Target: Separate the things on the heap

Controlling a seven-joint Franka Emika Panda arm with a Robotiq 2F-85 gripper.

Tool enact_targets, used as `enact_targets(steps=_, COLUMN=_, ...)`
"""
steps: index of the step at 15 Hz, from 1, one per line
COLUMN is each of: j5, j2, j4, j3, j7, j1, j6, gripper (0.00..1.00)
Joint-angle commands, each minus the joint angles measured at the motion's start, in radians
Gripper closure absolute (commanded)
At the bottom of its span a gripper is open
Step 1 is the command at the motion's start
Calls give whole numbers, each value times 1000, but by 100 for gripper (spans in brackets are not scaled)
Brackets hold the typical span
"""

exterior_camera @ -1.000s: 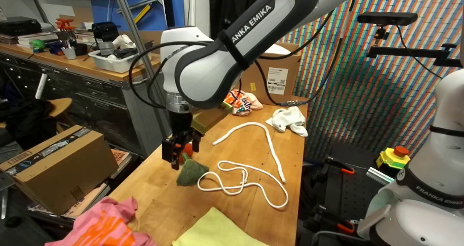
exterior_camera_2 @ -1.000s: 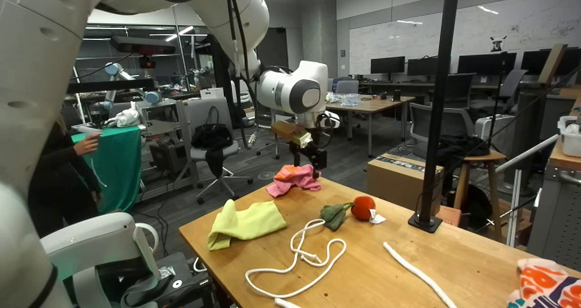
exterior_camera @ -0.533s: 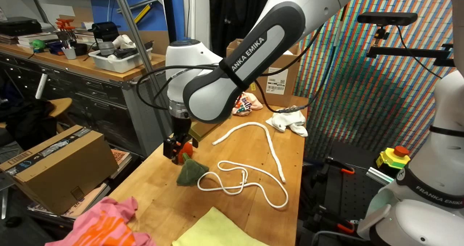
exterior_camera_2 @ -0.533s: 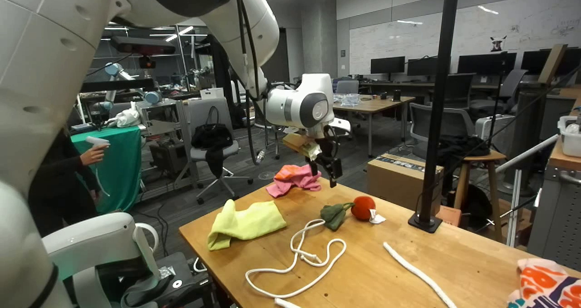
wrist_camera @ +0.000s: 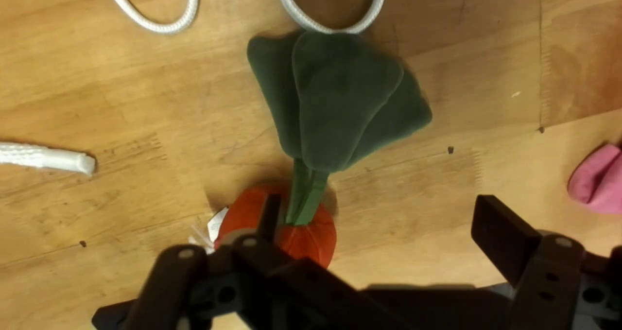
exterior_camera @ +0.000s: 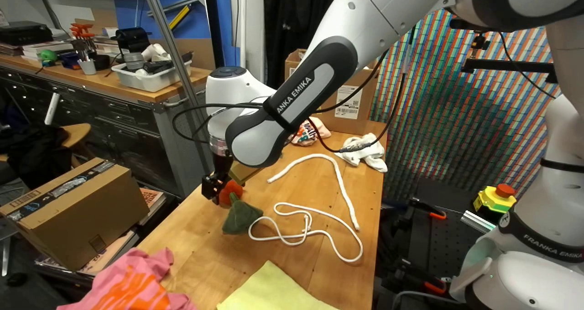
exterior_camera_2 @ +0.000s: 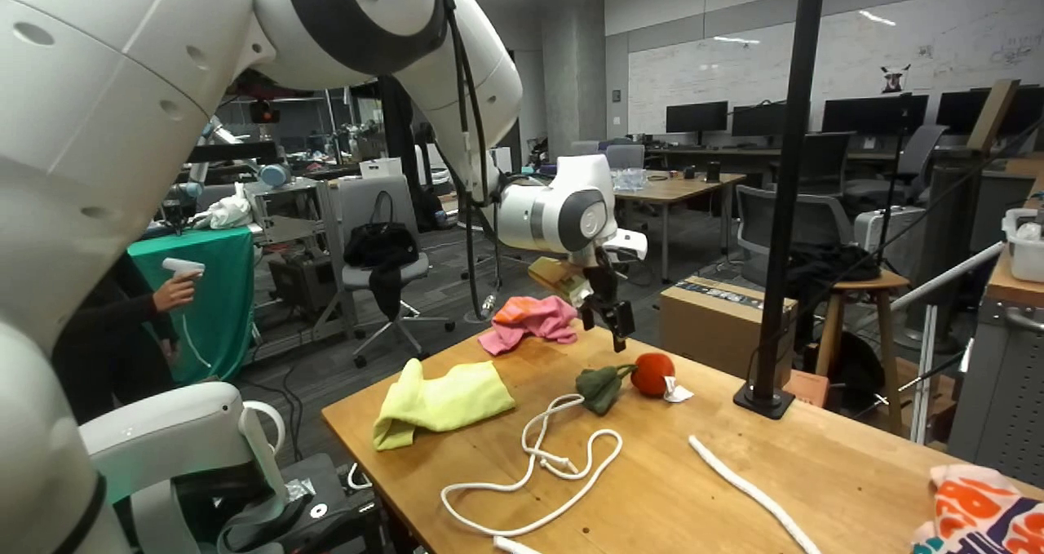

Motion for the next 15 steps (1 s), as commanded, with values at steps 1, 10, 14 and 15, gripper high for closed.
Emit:
enact_targets(steps=1, j5=-17, j2=67, j4=93, j3=-52, j7=58, j1=23, j6=39, gripper=0)
enact_targets(steps=10, j5=0, j2=176, j4=214, j3=-107, j7=93, j1=14, j6=15, gripper=0)
enact_targets(steps=14, j5=4, j2=207, j4=246, j3=-108, j7=99, j1=13, j6=1, gripper=0)
enact_targets(steps=15, j5=6, j2=210, j4=250, j3=-106, j7=97, j1=10, j6=-3, gripper=0)
